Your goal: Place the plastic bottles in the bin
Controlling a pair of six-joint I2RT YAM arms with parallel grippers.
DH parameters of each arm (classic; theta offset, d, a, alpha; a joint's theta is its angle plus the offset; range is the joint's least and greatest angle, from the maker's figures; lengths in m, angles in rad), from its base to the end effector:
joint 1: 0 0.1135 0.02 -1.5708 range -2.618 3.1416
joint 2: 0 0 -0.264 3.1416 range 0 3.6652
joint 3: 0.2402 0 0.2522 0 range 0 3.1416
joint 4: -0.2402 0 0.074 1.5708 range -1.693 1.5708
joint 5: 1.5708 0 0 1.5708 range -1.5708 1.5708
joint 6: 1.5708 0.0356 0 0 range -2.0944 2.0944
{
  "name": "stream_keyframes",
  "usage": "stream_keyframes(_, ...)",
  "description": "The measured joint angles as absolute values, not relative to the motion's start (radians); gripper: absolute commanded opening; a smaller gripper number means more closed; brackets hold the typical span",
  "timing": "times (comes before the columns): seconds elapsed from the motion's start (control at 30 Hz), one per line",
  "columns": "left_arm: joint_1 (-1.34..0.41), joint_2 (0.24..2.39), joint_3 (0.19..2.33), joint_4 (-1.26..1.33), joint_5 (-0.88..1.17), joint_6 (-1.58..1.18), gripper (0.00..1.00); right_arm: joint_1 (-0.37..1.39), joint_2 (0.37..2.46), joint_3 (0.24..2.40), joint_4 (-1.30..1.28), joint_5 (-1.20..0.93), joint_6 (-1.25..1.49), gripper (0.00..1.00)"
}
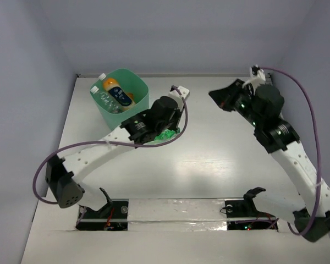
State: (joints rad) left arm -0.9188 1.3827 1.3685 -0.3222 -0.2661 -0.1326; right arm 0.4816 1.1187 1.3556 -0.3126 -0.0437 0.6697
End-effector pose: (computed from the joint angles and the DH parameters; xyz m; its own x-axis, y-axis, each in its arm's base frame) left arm 0.2008 -0.2476 0.3936 -0.2800 0.1566 -0.9471 0.5844 0.8105 -0.0388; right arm 0.2102 0.1116 0.4585 -0.3638 0.5096 -0.7797 -0.3515 0.7001 0.6216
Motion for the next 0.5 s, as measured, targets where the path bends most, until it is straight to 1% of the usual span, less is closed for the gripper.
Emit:
stream_keyframes(0.03,-0.92,1.406,1.353,-0.321,-0.259,-0.118,0.33,0.456,1.057,1.282,-0.311,-0.04,0.672,0.19)
stream_keyframes(0.07,-0.921,1.433,1.338,-0.319,-0.254,-0.1,0.57,0.435,1.013,1.224,-0.316,-0.035,0.673,0.3)
stream_keyframes(0.1,-0.921,1.457,1.328,-0.316,-0.249,-0.082,0.66,0.407,0.966,1.16,-0.332,-0.027,0.674,0.54)
stream_keyframes(0.13,-0.921,1.483,1.32,-0.312,-0.242,-0.064,0.72,0.39,0.931,1.118,-0.35,-0.018,0.677,0.64)
stream_keyframes(0.17,-0.921,1.509,1.319,-0.313,-0.238,-0.048,0.78,0.374,0.897,1.074,-0.368,0.002,0.673,0.78)
stream_keyframes(0.23,-0.921,1.559,1.319,-0.307,-0.235,-0.015,0.81,0.355,0.843,1.012,-0.402,0.02,0.67,0.86)
stream_keyframes(0.3,-0.918,1.612,1.323,-0.304,-0.233,0.019,0.82,0.343,0.789,0.964,-0.432,0.033,0.674,0.89)
stream_keyframes(0.5,-0.875,1.753,1.329,-0.303,-0.225,0.095,0.84,0.325,0.682,0.914,-0.48,0.05,0.681,0.89)
